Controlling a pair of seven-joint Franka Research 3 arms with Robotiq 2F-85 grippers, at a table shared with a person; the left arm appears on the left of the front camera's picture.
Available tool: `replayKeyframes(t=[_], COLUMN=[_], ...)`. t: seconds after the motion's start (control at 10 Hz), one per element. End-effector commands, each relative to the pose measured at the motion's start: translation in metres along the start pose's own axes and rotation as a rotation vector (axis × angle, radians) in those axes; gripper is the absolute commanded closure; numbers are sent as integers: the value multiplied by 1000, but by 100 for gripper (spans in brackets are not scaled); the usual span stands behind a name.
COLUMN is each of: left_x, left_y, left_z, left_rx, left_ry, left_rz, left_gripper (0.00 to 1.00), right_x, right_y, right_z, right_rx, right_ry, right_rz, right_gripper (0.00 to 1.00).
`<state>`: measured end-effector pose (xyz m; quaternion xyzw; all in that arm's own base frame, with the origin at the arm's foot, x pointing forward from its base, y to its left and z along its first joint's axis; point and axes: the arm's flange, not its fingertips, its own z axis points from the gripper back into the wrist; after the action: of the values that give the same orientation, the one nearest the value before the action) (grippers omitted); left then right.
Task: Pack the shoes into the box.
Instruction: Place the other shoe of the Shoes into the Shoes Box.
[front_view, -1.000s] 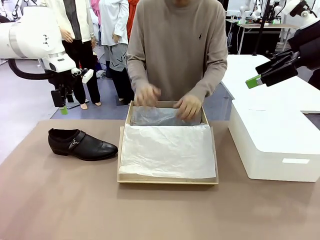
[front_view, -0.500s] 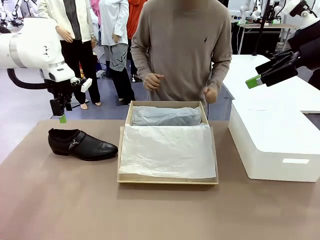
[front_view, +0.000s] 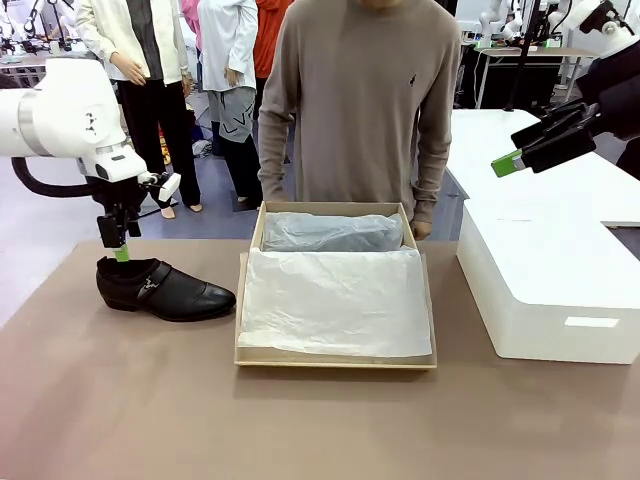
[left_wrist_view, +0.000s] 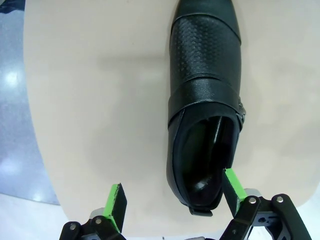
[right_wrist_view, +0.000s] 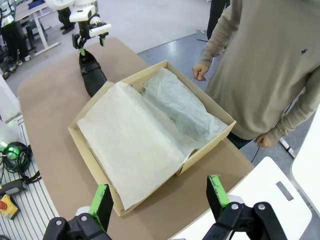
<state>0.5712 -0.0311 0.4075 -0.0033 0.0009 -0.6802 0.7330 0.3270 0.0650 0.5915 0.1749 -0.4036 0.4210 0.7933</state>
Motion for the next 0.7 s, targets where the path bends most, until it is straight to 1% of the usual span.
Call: replayKeyframes(t=[0.0, 0.3, 0.6], left_x=[-6, -7, -9], left_y=[1, 10, 15], left_z=[-7, -15, -25], left_rx=[27, 71, 16], left_ry=[-17, -2, -11], left_rz=[-24, -52, -53], left_gripper=[0, 0, 0], right_x=[0, 0, 0], right_y=[0, 0, 0], right_z=[-1, -1, -1], right_rx=[12, 12, 12], right_ry=[-15, -15, -15], right_rz=[-2, -2, -2], right_gripper=[0, 0, 0])
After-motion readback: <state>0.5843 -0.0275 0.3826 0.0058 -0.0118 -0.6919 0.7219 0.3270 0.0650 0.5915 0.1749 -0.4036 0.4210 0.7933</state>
